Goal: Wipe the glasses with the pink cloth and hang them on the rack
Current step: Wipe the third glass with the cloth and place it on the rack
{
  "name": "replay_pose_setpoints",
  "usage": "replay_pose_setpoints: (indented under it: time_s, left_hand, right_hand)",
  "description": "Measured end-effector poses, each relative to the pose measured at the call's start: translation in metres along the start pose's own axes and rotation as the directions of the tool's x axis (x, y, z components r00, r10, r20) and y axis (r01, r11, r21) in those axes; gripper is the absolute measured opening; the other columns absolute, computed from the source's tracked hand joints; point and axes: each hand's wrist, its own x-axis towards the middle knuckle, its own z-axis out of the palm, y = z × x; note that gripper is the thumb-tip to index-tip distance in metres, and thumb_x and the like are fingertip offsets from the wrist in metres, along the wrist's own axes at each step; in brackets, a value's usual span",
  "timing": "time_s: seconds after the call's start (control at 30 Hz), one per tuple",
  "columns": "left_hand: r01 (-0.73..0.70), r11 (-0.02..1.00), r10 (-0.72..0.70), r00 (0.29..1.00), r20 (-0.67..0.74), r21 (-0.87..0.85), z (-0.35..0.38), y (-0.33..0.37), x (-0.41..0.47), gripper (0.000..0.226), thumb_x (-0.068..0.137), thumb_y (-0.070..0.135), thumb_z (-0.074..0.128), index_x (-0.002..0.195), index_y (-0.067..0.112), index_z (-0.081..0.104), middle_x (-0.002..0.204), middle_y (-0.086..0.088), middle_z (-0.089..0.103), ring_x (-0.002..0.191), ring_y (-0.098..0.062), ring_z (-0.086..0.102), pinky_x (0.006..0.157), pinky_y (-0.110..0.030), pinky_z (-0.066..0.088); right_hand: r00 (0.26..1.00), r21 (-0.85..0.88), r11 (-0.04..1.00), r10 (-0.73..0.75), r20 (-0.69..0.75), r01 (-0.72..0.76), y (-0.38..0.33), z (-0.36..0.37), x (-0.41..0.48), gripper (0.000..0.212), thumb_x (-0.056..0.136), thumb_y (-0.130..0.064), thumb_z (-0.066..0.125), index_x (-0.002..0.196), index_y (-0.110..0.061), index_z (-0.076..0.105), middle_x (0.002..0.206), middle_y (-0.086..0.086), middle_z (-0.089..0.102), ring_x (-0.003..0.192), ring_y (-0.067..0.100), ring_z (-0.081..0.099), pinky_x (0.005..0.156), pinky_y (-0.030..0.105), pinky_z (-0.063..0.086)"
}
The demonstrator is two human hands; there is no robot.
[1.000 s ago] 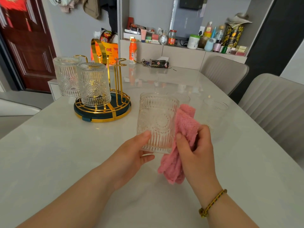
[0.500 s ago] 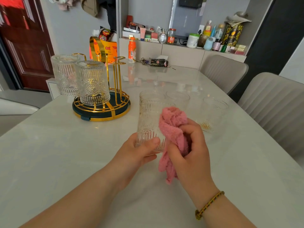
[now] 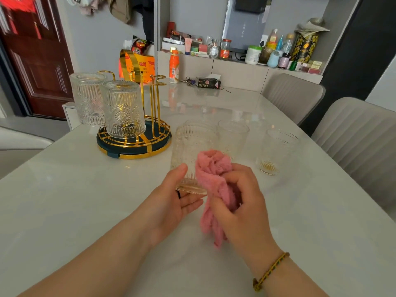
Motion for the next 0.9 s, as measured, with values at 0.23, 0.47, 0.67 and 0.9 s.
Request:
replay_pose_setpoints:
  time_s: [0.23, 0.47, 0.67, 0.9]
  left_hand:
    - [0.009, 0.998, -0.018, 0.988, 0.156, 0.058, 0.009, -0.006, -0.007, 0.043, 0.068, 0.043, 0.050, 0.105, 0.024, 0.059, 0.102, -0.004, 0.072, 0.094, -0.018, 0.068, 0.089, -0.030, 0.052]
    - [-0.017, 0.999, 0.018, 0.999, -0.032, 0.029, 0.004, 0.000, -0.001, 0.055, 0.057, 0.045, 0.052, 0.105, 0.019, 0.057, 0.096, -0.005, 0.069, 0.085, -0.017, 0.065, 0.081, -0.029, 0.049]
    - [-0.002, 0.997, 0.001, 1.000, 0.012, 0.082, 0.006, -0.003, -0.003, 0.046, 0.060, 0.043, 0.050, 0.100, 0.021, 0.057, 0.097, -0.005, 0.069, 0.088, -0.019, 0.064, 0.090, -0.033, 0.046]
    - [-0.058, 0.991, 0.054, 0.998, 0.035, 0.122, 0.001, 0.000, -0.003, 0.046, 0.061, 0.052, 0.052, 0.102, 0.030, 0.054, 0.107, 0.000, 0.064, 0.099, -0.016, 0.060, 0.092, -0.033, 0.044]
  right_hand:
    - [0.961, 0.153, 0.982, 0.143, -0.237, -0.108, 0.003, -0.020, 0.012, 0.025, 0.077, -0.011, 0.061, 0.074, -0.031, 0.048, 0.068, -0.021, 0.059, 0.063, -0.008, 0.052, 0.059, 0.005, 0.041]
    - [0.987, 0.094, 0.985, 0.152, -0.048, -0.147, 0.009, -0.004, 0.004, 0.017, 0.074, -0.010, 0.063, 0.072, -0.023, 0.051, 0.082, -0.009, 0.058, 0.070, 0.002, 0.053, 0.062, 0.009, 0.042]
    - [0.992, 0.117, 0.990, 0.089, -0.085, -0.078, 0.008, -0.013, 0.010, 0.020, 0.071, -0.015, 0.061, 0.074, -0.031, 0.050, 0.089, -0.032, 0.056, 0.081, -0.009, 0.054, 0.070, 0.006, 0.041]
    - [0.945, 0.324, 0.904, 0.317, -0.075, -0.278, 0.009, -0.012, 0.012, 0.026, 0.080, 0.001, 0.060, 0.071, -0.020, 0.049, 0.056, -0.012, 0.058, 0.053, -0.005, 0.049, 0.053, 0.010, 0.043]
